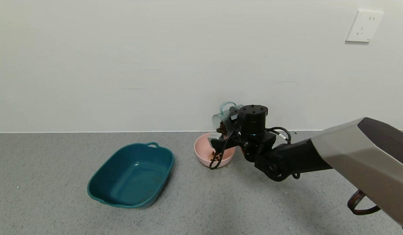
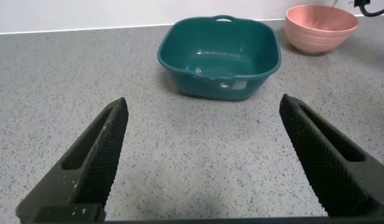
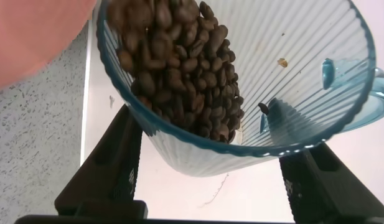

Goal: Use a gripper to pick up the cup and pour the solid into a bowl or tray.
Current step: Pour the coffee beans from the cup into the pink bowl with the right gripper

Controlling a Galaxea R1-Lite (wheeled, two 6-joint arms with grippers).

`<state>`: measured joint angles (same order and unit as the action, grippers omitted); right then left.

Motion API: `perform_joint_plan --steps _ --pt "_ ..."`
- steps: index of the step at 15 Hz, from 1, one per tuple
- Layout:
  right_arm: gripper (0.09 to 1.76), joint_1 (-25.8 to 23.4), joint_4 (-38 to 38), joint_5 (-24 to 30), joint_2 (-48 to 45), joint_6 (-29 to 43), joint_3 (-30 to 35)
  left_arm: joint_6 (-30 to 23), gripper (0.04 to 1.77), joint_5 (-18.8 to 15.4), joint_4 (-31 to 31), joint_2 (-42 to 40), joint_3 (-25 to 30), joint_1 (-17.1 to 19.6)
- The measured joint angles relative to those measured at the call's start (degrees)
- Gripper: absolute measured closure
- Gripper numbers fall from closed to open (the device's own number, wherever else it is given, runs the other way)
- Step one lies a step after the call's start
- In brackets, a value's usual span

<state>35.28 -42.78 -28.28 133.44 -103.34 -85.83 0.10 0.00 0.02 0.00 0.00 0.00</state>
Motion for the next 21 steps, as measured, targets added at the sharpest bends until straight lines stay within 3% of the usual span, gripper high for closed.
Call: perform_joint_plan --steps 21 --pt "0.53 0.4 -1.8 0.0 0.3 -3.7 0.7 0.0 0.06 0.0 0.0 0.0 0.0 0.0"
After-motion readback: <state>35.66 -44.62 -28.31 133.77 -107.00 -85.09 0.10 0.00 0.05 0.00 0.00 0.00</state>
